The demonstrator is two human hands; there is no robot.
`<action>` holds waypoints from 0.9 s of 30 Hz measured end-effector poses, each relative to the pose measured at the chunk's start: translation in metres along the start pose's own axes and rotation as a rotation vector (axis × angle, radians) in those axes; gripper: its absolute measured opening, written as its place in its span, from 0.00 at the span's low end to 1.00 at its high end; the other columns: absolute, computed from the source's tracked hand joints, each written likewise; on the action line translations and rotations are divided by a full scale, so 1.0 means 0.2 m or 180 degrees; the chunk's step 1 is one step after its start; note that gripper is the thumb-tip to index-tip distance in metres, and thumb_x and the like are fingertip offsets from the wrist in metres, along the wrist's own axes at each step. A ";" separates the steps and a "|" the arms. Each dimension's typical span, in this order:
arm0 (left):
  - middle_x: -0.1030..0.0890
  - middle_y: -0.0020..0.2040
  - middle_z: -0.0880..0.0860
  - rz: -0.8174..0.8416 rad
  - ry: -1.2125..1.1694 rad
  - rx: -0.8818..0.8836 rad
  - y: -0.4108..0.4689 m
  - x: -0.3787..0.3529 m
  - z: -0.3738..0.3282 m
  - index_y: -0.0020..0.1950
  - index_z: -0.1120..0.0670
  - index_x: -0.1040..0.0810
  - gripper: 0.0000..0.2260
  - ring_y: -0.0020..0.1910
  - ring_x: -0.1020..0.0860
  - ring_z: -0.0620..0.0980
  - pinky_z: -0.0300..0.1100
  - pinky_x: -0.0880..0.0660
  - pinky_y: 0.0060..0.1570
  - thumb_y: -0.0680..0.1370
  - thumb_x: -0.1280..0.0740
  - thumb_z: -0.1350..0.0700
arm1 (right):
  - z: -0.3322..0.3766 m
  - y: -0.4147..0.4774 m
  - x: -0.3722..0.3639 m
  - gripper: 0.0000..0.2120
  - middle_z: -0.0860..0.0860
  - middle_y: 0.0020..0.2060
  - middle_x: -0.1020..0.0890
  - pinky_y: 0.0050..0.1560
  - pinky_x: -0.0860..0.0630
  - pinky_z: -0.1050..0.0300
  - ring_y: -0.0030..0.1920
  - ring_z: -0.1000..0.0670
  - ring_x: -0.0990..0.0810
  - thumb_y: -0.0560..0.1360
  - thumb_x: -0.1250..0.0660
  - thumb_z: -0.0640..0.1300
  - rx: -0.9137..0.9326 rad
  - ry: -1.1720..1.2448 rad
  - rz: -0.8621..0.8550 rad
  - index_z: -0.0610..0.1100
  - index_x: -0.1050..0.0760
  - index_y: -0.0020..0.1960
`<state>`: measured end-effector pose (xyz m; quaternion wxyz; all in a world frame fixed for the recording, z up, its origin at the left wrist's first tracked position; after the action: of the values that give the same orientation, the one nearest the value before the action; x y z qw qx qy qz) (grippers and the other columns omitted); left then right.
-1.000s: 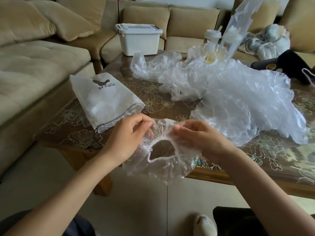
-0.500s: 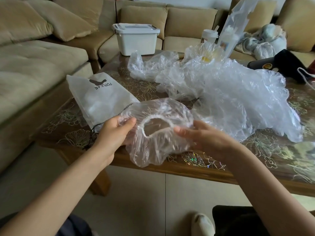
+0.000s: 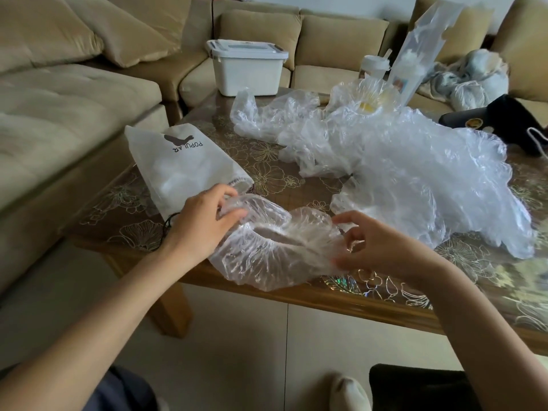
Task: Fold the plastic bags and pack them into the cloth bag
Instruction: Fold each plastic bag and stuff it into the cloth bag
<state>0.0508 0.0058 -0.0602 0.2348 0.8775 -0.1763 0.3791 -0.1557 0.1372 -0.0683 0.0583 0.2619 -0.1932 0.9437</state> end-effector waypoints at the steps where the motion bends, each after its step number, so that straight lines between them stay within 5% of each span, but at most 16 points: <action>1: 0.23 0.55 0.51 -0.0010 0.0282 -0.0072 -0.02 0.01 -0.02 0.65 0.56 0.28 0.21 0.45 0.24 0.47 0.37 0.27 0.44 0.75 0.32 0.49 | 0.00 -0.02 -0.01 0.33 0.49 0.46 0.22 0.29 0.28 0.66 0.33 0.54 0.22 0.67 0.25 0.41 -0.0076 -0.0259 0.0053 0.46 0.36 0.68; 4: 0.21 0.54 0.56 -0.0687 0.0653 -0.0781 -0.10 0.10 -0.16 0.60 0.60 0.24 0.15 0.51 0.23 0.53 0.38 0.30 0.47 0.75 0.31 0.58 | 0.06 -0.06 0.04 0.27 0.54 0.44 0.22 0.32 0.29 0.68 0.36 0.57 0.22 0.69 0.28 0.54 0.0092 -0.1155 -0.0832 0.50 0.34 0.65; 7: 0.18 0.49 0.59 -0.0616 0.0767 -0.1629 -0.16 0.00 -0.28 0.52 0.64 0.20 0.11 0.48 0.20 0.56 0.38 0.29 0.53 0.70 0.29 0.69 | 0.22 -0.10 -0.02 0.10 0.50 0.46 0.22 0.43 0.27 0.62 0.43 0.52 0.23 0.76 0.34 0.42 0.1531 -0.1483 -0.2175 0.43 0.25 0.57; 9: 0.18 0.49 0.59 -0.0271 0.0970 -0.1977 -0.18 -0.13 -0.30 0.50 0.65 0.19 0.12 0.49 0.20 0.57 0.45 0.27 0.56 0.68 0.30 0.71 | 0.25 -0.05 -0.20 0.09 0.46 0.49 0.20 0.52 0.25 0.55 0.49 0.48 0.22 0.75 0.36 0.37 0.2160 -0.1638 -0.1863 0.39 0.23 0.55; 12: 0.21 0.60 0.59 0.0278 0.1278 -0.1671 -0.16 -0.25 -0.20 0.61 0.63 0.23 0.17 0.60 0.23 0.57 0.49 0.35 0.67 0.75 0.41 0.59 | 0.16 0.04 -0.32 0.23 0.43 0.63 0.24 0.67 0.31 0.48 0.66 0.45 0.28 0.76 0.42 0.50 0.2076 -0.2117 -0.1240 0.38 0.31 0.67; 15: 0.47 0.76 0.49 0.0787 0.1128 -0.1021 -0.15 -0.26 -0.08 0.76 0.52 0.47 0.30 0.75 0.51 0.45 0.40 0.62 0.71 0.77 0.58 0.39 | 0.05 0.08 -0.28 0.37 0.48 0.76 0.44 0.73 0.57 0.60 0.75 0.53 0.52 0.75 0.51 0.65 0.1665 -0.2360 -0.0705 0.43 0.49 0.77; 18: 0.66 0.74 0.42 0.1240 0.1351 -0.0898 -0.20 -0.28 0.01 0.73 0.44 0.66 0.33 0.71 0.70 0.38 0.35 0.74 0.66 0.70 0.70 0.32 | -0.02 0.08 -0.28 0.40 0.54 0.75 0.60 0.71 0.69 0.63 0.74 0.56 0.66 0.72 0.58 0.69 0.1439 -0.2771 -0.0383 0.48 0.60 0.77; 23: 0.69 0.74 0.42 0.1361 0.1414 -0.0822 -0.24 -0.21 0.14 0.73 0.45 0.68 0.38 0.70 0.71 0.36 0.41 0.70 0.71 0.69 0.65 0.27 | -0.04 0.02 -0.26 0.44 0.53 0.75 0.64 0.71 0.71 0.61 0.73 0.55 0.69 0.69 0.61 0.73 0.1329 -0.2975 -0.0290 0.49 0.65 0.76; 27: 0.51 0.78 0.53 0.1045 0.1474 -0.1576 -0.30 -0.17 0.13 0.78 0.52 0.53 0.45 0.76 0.53 0.47 0.46 0.57 0.73 0.70 0.43 0.29 | -0.03 -0.04 -0.24 0.50 0.49 0.76 0.58 0.74 0.63 0.59 0.76 0.53 0.62 0.68 0.44 0.72 0.1762 -0.2850 -0.0483 0.46 0.60 0.77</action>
<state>0.0722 0.0457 -0.1177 0.4097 0.6453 -0.3431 0.5459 -0.1158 0.1463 -0.0942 -0.0332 0.6580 0.0765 0.7484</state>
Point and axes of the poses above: each hand's wrist, its own y-axis towards the middle knuckle, its own x-axis out of the back of the hand, z = x × y, the point moved 6 cm from there along y, towards the middle knuckle
